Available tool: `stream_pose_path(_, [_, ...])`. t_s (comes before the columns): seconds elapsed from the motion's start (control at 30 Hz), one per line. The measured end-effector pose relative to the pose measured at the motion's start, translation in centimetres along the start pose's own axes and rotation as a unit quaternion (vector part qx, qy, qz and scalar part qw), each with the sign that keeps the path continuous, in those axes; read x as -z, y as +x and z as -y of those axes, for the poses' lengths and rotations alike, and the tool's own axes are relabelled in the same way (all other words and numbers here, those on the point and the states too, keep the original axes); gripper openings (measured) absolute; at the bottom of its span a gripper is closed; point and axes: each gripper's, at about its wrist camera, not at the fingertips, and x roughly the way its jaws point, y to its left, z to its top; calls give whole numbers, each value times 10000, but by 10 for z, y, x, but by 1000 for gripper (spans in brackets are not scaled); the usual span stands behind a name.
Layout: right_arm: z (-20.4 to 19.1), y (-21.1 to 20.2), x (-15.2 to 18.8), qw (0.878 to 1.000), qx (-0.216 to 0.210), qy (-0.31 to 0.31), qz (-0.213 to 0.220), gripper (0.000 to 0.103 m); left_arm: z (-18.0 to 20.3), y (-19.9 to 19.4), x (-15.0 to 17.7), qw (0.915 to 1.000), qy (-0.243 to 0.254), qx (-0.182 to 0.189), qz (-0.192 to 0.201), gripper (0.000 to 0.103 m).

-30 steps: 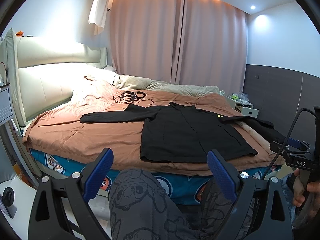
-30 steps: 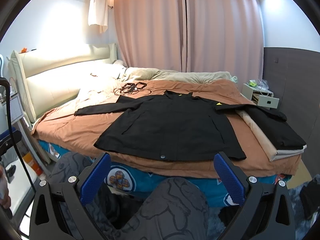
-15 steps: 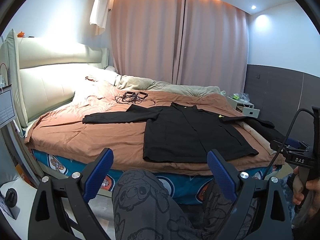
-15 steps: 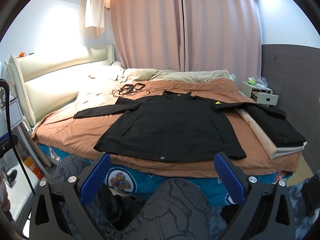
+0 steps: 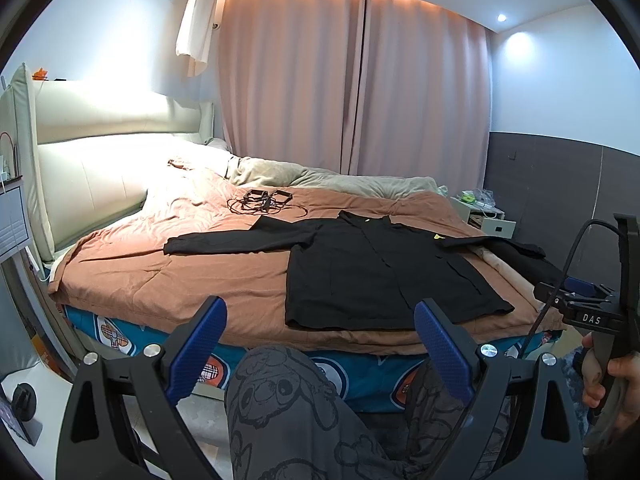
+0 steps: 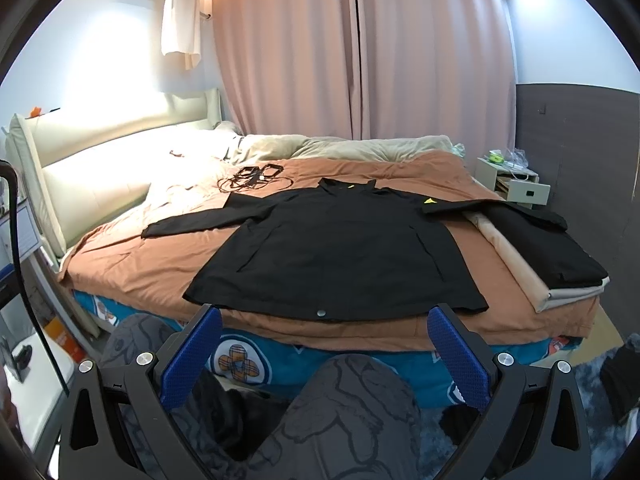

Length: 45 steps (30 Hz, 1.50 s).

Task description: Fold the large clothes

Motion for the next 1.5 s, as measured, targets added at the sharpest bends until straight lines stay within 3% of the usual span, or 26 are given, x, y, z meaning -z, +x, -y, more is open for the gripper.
stream_pose_path(0.8, [-6,6,-24,9998,89,-146,31,103,-20,21,-8,9993,-370,72,44,97])
stream_pose_path(1.5, [-47,120,-70,9980,-553,-85,-283,103,-87,122,-26,9958,-676,-375,-481,97])
